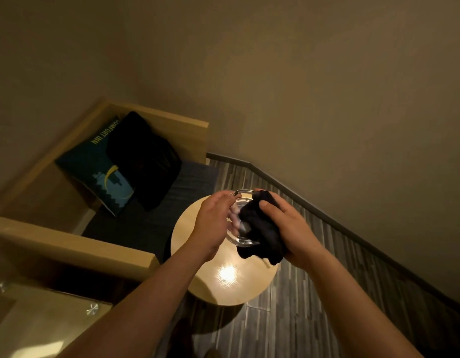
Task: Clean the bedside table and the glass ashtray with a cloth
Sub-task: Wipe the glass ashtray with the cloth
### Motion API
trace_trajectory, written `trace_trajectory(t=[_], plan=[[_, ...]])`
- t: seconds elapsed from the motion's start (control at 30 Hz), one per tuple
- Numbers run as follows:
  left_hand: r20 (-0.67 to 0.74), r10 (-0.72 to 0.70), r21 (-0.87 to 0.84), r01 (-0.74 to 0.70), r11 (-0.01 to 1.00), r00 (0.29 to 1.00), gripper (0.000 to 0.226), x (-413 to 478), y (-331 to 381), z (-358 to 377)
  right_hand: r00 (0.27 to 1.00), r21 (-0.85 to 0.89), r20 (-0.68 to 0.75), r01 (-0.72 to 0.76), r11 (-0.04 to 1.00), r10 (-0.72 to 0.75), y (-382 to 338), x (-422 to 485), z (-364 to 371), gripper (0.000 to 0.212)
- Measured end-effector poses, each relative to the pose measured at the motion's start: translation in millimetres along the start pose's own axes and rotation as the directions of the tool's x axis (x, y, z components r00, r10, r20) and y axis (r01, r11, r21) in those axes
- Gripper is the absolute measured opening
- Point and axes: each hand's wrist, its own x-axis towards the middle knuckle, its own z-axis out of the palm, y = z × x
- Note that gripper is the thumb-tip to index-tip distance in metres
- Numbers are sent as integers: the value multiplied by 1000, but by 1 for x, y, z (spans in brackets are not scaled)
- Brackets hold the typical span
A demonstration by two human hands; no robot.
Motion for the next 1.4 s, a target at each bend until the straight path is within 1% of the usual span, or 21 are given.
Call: trace_trajectory(t=[0.07,0.13,0.23,0.3,0.37,0.43,0.47,0.53,0.6,0.63,0.7,0.77,0.83,0.93,1.0,1.1,1.17,1.23,1.27,1.33,1.4], plan=[[-58,14,20,-12,1000,998,27,-1,0,3,996,45,-85,28,999,-24,3,-1,8,17],[-178,31,62,-20,998,984,22,-3,-2,10,976,81,-215,45,996,-27,12,-1,20,15],[-318,108,53,-96,994,942,17,-9,-7,27,890,-28,-449,70,997,-75,34,3,43,14],[-353,125,38,-120,992,927,17,-15,-13,36,851,-51,-515,94,994,-107,39,3,51,14],[-305,100,19,-99,995,947,14,-14,-13,33,860,-85,-502,58,995,-93,36,4,44,14],[-148,10,-21,-13,1000,989,12,-4,-5,17,899,-105,-434,11,994,-56,28,5,25,12],[-43,-45,3,45,999,998,23,4,1,7,927,-109,-374,0,994,-40,21,5,14,13],[157,-161,157,136,978,974,38,20,17,-8,981,-150,-195,-15,989,-15,5,5,-6,15],[317,-218,331,107,937,923,40,28,25,-12,999,-189,-34,-22,982,16,-8,7,-21,16],[341,-212,391,66,918,916,40,30,27,-9,1000,-202,1,-23,979,24,-13,9,-25,16],[258,-144,459,10,888,955,41,30,27,0,1000,-212,-19,-8,977,4,-17,12,-25,15],[88,-35,461,-9,888,996,39,28,21,13,989,-155,-140,21,988,-43,-12,13,-14,14],[-100,53,393,-10,920,994,36,22,14,26,945,-61,-321,42,997,-59,0,13,2,15],[-245,155,347,-63,936,957,35,7,-4,44,852,-122,-512,50,991,-106,23,10,16,16],[-230,135,325,-54,944,964,33,0,-11,47,848,-156,-520,21,988,-100,28,7,14,17],[5,-89,306,84,948,996,34,10,1,28,916,-103,-399,-11,995,-31,16,2,-6,16],[205,-242,331,166,929,948,47,20,16,13,970,-137,-244,-13,991,-20,3,1,-23,14],[324,-271,427,115,897,906,55,25,23,7,994,-306,-99,8,952,-40,-6,3,-36,14],[345,-251,468,66,881,905,54,25,24,8,998,-377,-49,21,926,-43,-10,4,-39,14],[283,-169,501,5,866,944,48,24,23,16,998,-387,-43,31,922,-52,-13,5,-38,15],[128,-56,508,-17,861,990,47,19,18,25,983,-320,-158,36,947,-91,-10,5,-28,19]])
